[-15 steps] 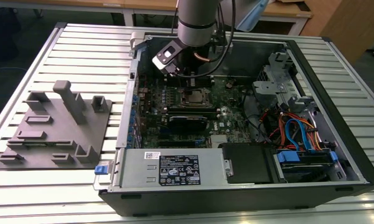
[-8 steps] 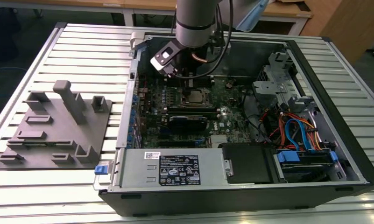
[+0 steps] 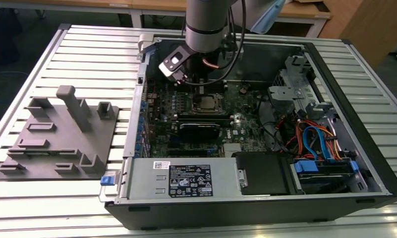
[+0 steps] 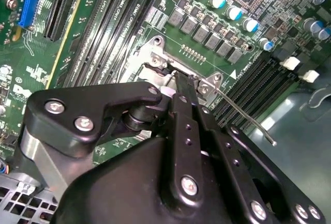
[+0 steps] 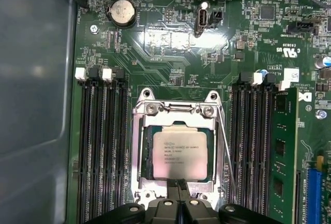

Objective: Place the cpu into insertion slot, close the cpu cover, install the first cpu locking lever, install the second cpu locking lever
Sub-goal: 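Close the cpu cover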

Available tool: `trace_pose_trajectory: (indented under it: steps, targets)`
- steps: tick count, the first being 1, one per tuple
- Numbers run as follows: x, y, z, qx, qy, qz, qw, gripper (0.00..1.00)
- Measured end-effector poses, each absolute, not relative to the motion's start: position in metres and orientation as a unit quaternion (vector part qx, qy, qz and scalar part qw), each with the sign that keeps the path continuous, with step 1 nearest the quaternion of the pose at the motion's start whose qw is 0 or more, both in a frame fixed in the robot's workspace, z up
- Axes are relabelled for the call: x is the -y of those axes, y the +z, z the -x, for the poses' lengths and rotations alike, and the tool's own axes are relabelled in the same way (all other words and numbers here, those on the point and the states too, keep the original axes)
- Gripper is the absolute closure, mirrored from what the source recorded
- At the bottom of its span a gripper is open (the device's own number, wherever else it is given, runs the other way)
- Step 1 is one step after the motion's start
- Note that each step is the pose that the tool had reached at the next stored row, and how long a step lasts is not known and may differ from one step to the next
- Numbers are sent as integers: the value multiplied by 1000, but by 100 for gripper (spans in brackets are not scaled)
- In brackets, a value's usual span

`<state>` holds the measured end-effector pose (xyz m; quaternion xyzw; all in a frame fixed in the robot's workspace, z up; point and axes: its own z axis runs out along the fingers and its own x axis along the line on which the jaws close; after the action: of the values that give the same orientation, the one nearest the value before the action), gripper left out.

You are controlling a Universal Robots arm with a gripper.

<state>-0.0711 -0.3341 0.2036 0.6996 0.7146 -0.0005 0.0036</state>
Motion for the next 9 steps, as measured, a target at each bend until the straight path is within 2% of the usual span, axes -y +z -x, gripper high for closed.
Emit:
trace_pose_trajectory:
  steps: [9]
  targets:
    - [334, 199, 71, -715, 5, -700, -3, 90]
